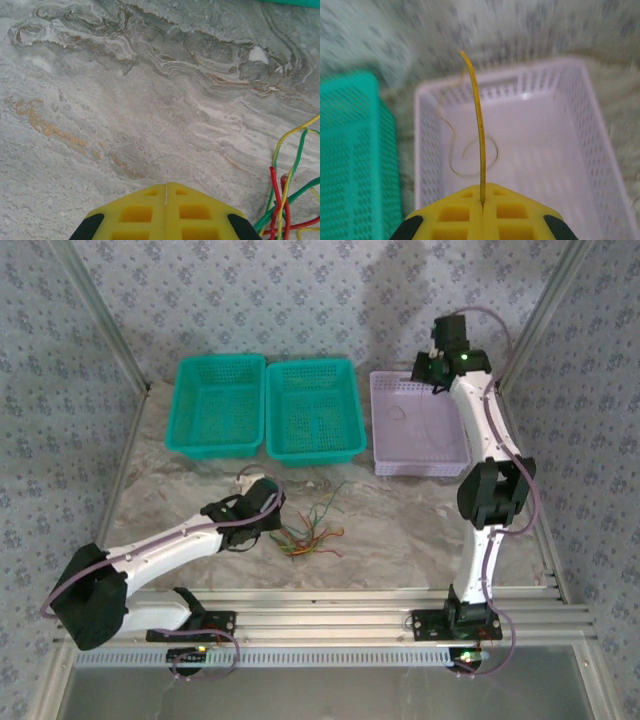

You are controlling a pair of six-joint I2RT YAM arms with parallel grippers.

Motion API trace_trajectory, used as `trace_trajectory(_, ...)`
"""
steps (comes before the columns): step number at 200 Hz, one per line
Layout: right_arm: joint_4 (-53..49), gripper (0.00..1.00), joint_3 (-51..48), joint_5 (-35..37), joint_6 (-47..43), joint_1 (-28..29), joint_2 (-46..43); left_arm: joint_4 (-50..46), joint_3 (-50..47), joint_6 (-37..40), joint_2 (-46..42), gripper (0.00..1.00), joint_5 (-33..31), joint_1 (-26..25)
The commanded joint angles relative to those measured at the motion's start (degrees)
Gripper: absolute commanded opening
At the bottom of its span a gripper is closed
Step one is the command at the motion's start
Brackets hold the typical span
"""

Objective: Untangle the cables

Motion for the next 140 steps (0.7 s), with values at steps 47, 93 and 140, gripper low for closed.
trace_trajectory(47, 9.6, 0.34, -15.4, -3.3, 1.9, 0.9, -6.8, -1.2, 4.1, -0.3, -1.4, 0.0, -0.4, -0.7)
trace_trajectory(93, 19.4, 0.64, -29.3, -6.1, 1.2, 3.2, -24.0, -0.6, 5.4, -0.9, -2.3, 0.0, 0.8, -0.7)
trace_trajectory(140, 26.4, 0.78, -44.4, -14.7, 2.2, 8.4, -39.5, 1.0, 7.8, -3.1, -2.3, 0.0, 4.3, -0.7)
